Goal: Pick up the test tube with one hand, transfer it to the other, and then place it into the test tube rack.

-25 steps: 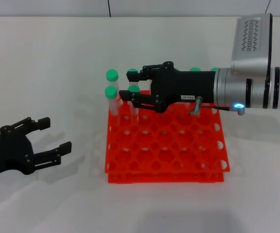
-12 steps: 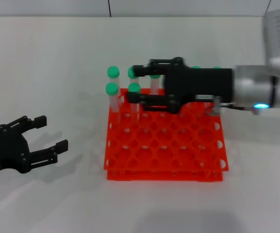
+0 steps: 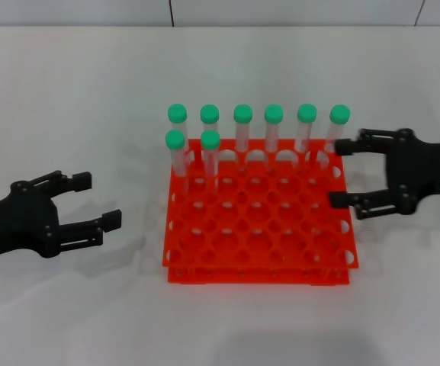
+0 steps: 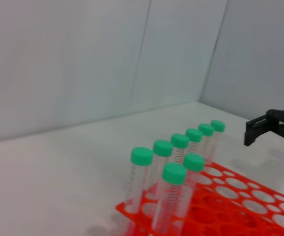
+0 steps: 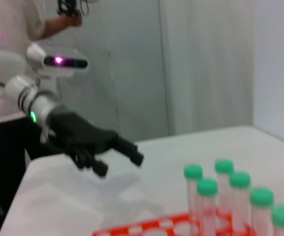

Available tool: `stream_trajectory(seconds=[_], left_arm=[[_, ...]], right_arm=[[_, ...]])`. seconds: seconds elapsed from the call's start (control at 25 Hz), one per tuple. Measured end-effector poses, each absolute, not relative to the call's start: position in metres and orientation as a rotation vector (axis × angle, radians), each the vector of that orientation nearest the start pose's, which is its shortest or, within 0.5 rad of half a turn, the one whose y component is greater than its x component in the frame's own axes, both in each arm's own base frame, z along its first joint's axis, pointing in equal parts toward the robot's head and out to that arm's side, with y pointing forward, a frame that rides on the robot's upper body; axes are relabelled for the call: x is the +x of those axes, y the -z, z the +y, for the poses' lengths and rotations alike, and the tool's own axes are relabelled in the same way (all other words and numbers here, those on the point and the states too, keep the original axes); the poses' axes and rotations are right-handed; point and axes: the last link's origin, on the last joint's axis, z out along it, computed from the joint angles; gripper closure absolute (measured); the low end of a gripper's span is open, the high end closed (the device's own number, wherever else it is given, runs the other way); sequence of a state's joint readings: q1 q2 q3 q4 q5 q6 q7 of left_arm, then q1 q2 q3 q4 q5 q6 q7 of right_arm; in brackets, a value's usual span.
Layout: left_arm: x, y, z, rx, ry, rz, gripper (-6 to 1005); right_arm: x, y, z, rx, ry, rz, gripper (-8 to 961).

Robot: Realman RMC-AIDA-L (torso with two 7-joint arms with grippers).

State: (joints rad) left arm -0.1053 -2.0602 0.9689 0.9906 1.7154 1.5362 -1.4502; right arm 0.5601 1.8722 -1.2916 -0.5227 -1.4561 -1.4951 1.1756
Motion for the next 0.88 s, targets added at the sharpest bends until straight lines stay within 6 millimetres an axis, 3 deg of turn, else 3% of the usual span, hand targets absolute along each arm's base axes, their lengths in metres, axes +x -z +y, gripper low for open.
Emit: stream_trajectory(seconds=[0.24, 0.88], left_arm=[[-0.302, -0.042, 0.271, -2.688, 0.674, -0.755, 113], [-0.282, -0.042, 0.294, -2.89, 0.559, -0.721, 113]], right_arm=[[0.275, -0.024, 0.33, -2.831, -0.652, 0.308, 77], [0.286, -0.018, 0.323, -2.839, -0.617, 0.357, 81]])
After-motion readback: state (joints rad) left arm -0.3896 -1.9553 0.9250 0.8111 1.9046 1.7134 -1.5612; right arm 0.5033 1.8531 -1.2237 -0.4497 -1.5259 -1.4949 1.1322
